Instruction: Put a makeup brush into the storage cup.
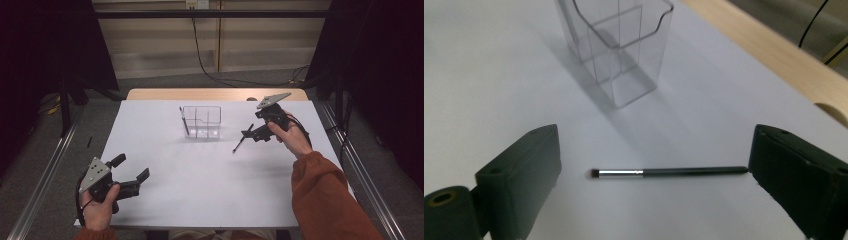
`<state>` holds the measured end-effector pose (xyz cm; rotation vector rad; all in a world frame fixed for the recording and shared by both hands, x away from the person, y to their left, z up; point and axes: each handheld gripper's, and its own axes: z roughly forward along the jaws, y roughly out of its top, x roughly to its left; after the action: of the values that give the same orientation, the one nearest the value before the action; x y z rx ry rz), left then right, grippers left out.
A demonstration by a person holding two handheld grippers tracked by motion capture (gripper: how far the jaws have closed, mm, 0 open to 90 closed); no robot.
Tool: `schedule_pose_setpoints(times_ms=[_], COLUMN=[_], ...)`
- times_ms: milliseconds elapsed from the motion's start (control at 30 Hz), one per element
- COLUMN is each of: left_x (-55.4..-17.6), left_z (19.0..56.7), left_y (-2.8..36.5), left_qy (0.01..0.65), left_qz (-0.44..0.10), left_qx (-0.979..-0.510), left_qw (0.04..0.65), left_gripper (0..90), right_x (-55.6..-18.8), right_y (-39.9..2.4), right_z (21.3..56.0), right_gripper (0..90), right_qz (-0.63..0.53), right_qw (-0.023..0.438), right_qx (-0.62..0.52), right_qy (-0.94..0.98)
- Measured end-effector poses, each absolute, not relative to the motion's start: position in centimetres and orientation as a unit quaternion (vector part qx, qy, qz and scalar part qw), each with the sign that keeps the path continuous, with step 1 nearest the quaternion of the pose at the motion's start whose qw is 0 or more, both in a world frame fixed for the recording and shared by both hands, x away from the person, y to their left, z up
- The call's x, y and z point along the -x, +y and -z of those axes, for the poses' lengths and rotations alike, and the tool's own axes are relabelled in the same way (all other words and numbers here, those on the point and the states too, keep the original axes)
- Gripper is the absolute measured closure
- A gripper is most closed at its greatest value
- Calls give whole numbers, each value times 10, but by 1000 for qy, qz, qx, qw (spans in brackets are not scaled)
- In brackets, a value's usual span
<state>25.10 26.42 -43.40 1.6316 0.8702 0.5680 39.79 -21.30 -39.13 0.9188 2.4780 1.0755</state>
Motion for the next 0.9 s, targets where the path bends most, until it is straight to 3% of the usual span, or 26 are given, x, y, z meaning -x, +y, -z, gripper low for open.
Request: schedule_pose_setpoints(times_ms=[567,900], left_x=[-252,-252], left_z=[434,435], left_y=[264,264], left_qy=[370,370], left_qz=[-242,-239], left_qx=[-699,-701], left_qw=[562,561], left_gripper=[34,34], right_x=[-427,-443], right_y=[-209,-194], right_z=[409,415], right_gripper=[66,96], right_qz=[-257,-207], right_qw=[55,43], right_qx=[-254,-209], right_qy=[931,955])
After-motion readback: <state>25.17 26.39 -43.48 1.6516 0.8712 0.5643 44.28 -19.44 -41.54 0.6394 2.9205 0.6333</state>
